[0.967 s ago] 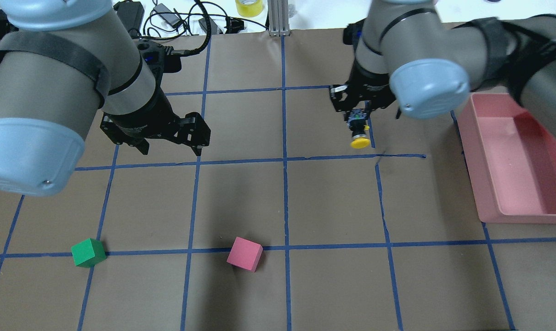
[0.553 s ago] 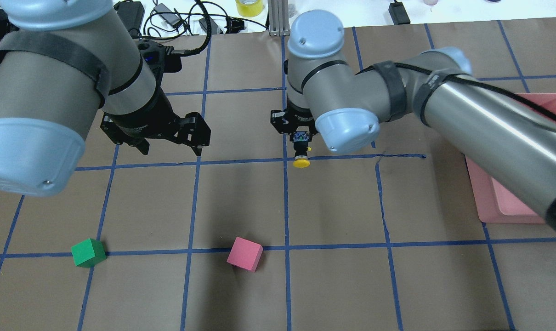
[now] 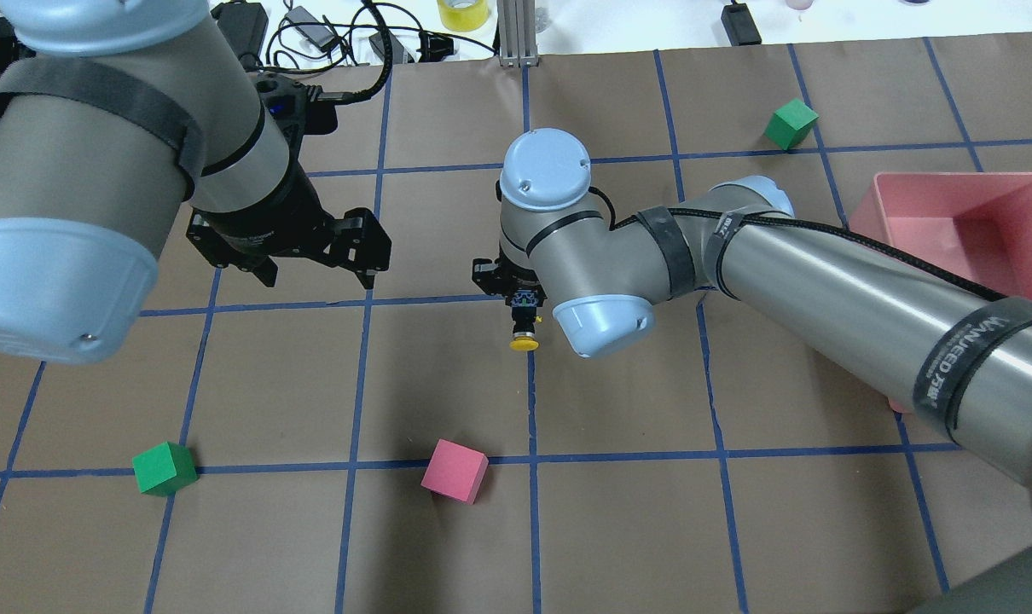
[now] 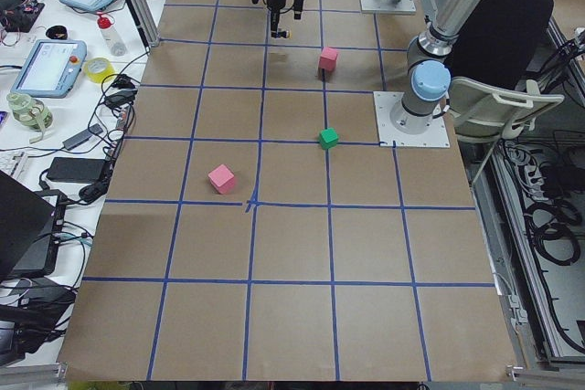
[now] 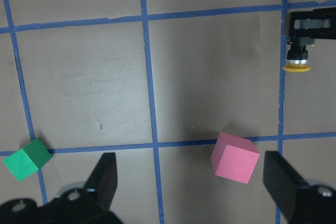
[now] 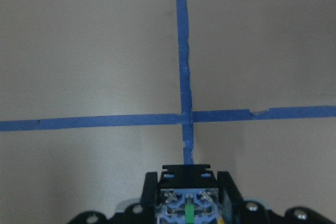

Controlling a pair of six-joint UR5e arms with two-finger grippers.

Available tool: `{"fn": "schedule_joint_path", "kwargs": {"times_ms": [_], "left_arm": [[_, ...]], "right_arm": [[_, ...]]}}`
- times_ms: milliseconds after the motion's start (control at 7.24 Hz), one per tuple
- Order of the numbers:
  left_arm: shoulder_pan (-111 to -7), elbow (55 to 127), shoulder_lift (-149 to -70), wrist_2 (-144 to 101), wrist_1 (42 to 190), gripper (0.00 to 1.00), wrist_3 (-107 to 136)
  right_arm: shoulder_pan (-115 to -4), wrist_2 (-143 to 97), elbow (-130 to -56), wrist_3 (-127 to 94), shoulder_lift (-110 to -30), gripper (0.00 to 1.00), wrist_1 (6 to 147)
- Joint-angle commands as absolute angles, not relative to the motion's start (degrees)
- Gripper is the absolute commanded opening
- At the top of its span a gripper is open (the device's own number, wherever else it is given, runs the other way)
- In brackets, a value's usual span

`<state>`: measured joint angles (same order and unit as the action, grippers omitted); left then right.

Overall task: Align button upright
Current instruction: 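Lower the button switch onto the table and open the right gripper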

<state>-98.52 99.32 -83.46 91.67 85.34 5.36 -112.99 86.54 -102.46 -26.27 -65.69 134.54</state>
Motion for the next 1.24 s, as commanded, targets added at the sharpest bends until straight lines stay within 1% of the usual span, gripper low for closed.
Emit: {"fn": "schedule_joint_path", "kwargs": {"times_ms": [0,553,691,829,967,1106], "left_arm": [[-98.5,99.3,-83.5,91.7,85.3,1.0,5.4],[-98.5,99.2,-83.5,91.7,85.3,1.0,5.1],[-98.5,99.2,-83.5,91.7,85.3,1.0,5.0],[-98.5,99.2,-83.5,91.7,85.3,1.0,5.0],[-98.5,99.2,-83.5,91.7,85.3,1.0,4.9],[-98.5,99.2,-83.5,91.7,85.3,1.0,5.0]], "right_arm": [[-114.0,86.8,-102.7,-27.2,-64.1,0.0,137.1],[-114.0,87.1,-102.8,-24.8,-62.8,0.0,137.1],[-114.0,87.1,-103.3,-24.7,-62.7,0.02,137.1],[-114.0,86.6,-103.9,-24.7,-62.8,0.11,137.0],[-114.0,86.6,-104.0,-24.7,-62.8,0.38,137.0],[-114.0,86.8,-104.7,-24.6,-62.8,0.61,137.2]]}}
